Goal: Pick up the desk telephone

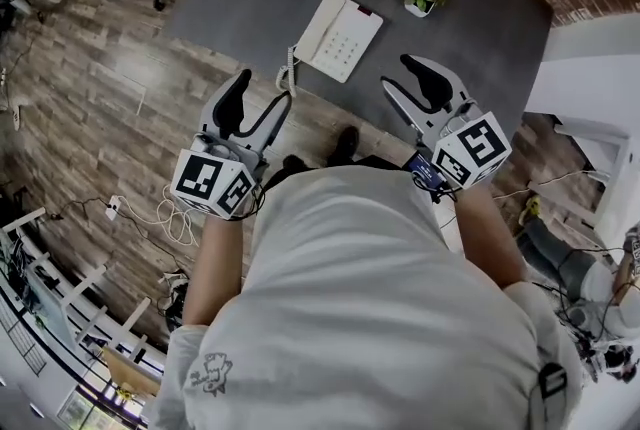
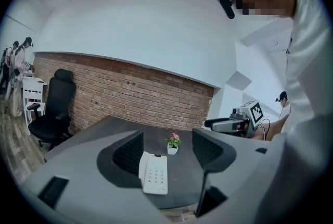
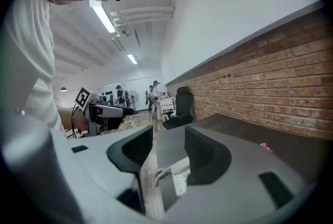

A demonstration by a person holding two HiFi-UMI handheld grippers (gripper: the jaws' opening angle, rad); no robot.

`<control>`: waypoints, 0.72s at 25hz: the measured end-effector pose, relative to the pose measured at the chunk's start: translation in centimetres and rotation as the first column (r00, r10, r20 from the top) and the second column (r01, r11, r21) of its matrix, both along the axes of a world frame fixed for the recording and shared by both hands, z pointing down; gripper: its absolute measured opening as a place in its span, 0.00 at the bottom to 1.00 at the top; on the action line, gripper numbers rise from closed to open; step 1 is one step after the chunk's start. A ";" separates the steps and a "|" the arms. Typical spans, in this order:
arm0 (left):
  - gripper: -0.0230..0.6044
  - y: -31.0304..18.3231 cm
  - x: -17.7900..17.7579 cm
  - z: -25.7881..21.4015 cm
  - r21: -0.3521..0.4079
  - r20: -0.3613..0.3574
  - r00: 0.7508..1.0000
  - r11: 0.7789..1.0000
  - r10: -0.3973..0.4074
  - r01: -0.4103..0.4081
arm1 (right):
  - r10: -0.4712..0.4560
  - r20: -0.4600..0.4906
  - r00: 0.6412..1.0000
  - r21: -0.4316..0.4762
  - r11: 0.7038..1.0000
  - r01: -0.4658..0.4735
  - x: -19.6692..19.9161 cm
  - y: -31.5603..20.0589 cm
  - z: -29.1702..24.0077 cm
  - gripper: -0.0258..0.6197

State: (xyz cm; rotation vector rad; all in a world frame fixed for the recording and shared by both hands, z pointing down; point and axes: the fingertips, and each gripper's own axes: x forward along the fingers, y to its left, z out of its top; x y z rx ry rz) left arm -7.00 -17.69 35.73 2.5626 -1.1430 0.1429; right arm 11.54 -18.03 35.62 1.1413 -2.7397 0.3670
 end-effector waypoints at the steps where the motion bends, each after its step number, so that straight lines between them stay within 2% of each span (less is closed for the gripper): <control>1: 0.53 -0.4 0.3 0.0 -0.003 -0.001 1.000 1.000 0.014 -0.014 | 0.014 -0.001 1.000 -0.003 1.000 -0.014 0.3 -0.1 0.1 0.35; 8: 0.53 -3.9 2.5 0.1 -0.003 -0.010 0.988 0.988 0.153 -0.154 | 0.148 -0.007 0.989 -0.007 0.989 -0.148 2.3 -0.8 0.4 0.35; 13: 0.53 -6.6 3.3 -0.4 0.014 -0.006 0.957 0.957 0.289 -0.288 | 0.265 0.001 0.964 0.003 0.964 -0.265 1.9 -1.8 -0.5 0.35; 18: 0.53 -8.8 2.2 -0.7 0.025 -0.032 0.924 0.924 0.382 -0.381 | 0.355 -0.008 0.935 -0.002 0.935 -0.355 0.2 -2.6 -0.7 0.35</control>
